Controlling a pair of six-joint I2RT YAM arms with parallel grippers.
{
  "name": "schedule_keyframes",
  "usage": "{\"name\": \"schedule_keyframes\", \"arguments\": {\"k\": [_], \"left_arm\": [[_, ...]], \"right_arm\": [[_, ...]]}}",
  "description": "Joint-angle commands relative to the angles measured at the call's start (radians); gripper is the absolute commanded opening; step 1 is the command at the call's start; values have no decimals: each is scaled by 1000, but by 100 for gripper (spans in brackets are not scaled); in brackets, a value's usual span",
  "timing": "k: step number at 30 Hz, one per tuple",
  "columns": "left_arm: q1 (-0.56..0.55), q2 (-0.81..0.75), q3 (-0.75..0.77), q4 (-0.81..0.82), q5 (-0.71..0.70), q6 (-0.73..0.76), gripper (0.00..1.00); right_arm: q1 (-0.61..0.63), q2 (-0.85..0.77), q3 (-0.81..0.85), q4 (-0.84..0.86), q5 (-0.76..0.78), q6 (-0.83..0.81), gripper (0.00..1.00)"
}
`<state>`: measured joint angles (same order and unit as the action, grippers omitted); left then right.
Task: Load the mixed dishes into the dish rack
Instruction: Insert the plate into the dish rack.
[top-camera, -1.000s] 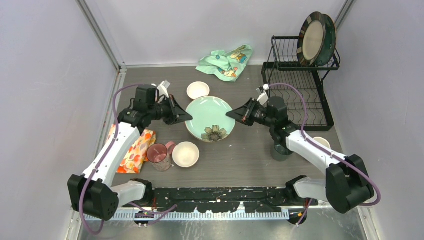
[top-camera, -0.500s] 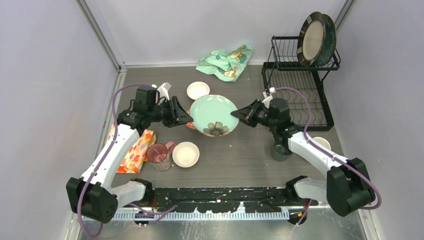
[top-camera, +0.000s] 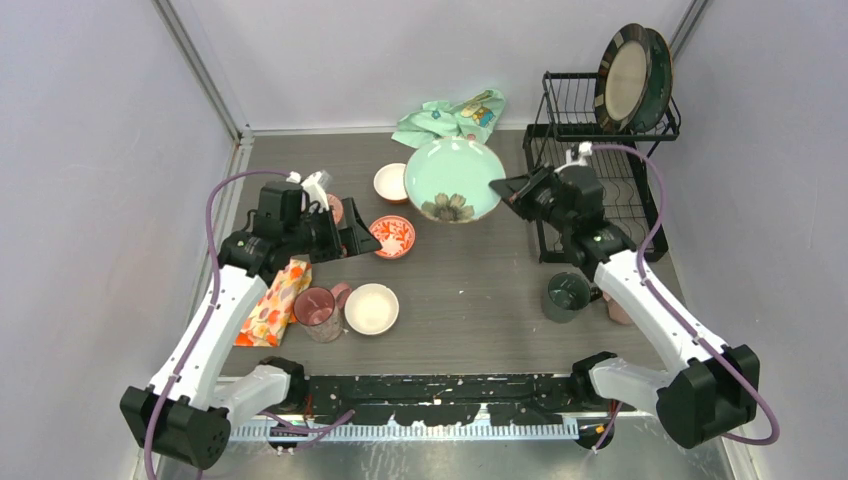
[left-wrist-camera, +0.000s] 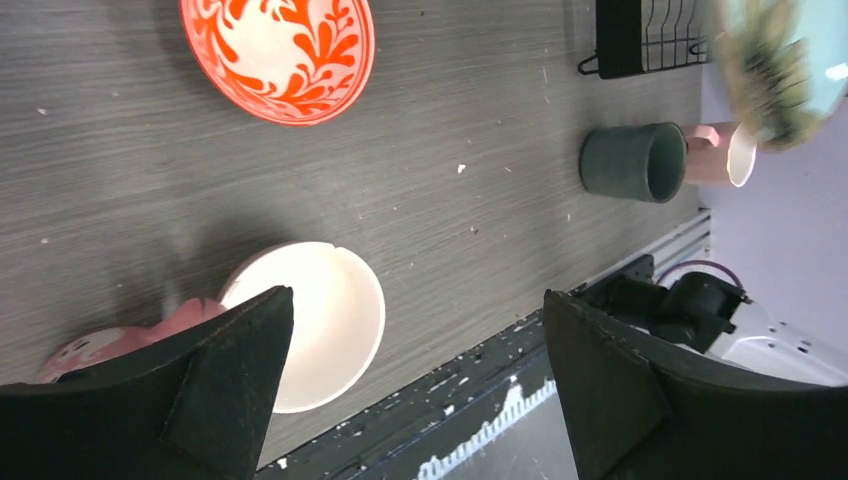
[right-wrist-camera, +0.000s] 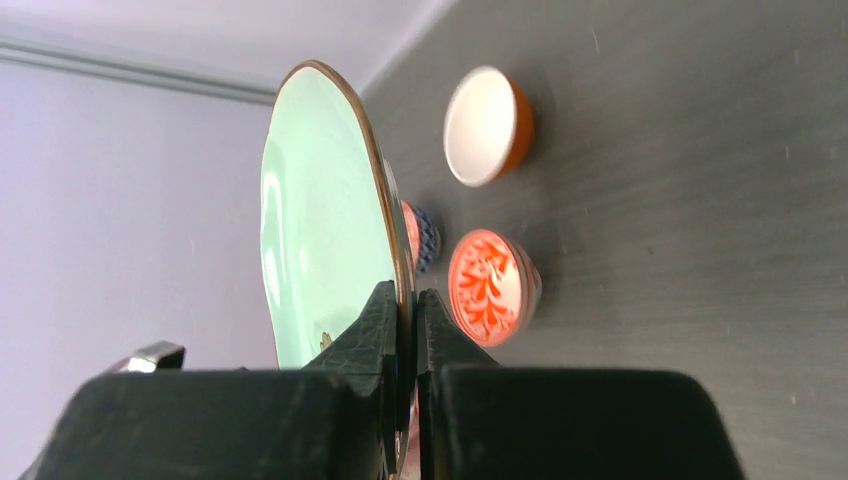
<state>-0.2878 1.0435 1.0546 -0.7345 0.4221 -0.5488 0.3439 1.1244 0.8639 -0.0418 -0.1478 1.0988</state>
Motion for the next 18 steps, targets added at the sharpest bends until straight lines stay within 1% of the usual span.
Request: {"name": "schedule_keyframes", "arguments": {"k": [1, 5, 10, 14, 18], "left_arm": [[-4, -50, 1, -28, -73, 85, 98], [-4, -67, -20, -58, -108, 131, 100], [-5, -92, -32, -100, -159, 190, 100], [-10, -144, -104, -37, -157, 190, 100], [-10, -175, -144, -18, -186, 205, 100]], "right_arm": [[-5, -29, 243, 37, 132, -72, 1], [-15, 12, 392, -35, 247, -162, 1], [-49, 80, 559, -75, 384, -252, 1], [-91, 157, 694, -105, 465, -323, 0], [-127, 207, 801, -100, 548, -383, 1]]}}
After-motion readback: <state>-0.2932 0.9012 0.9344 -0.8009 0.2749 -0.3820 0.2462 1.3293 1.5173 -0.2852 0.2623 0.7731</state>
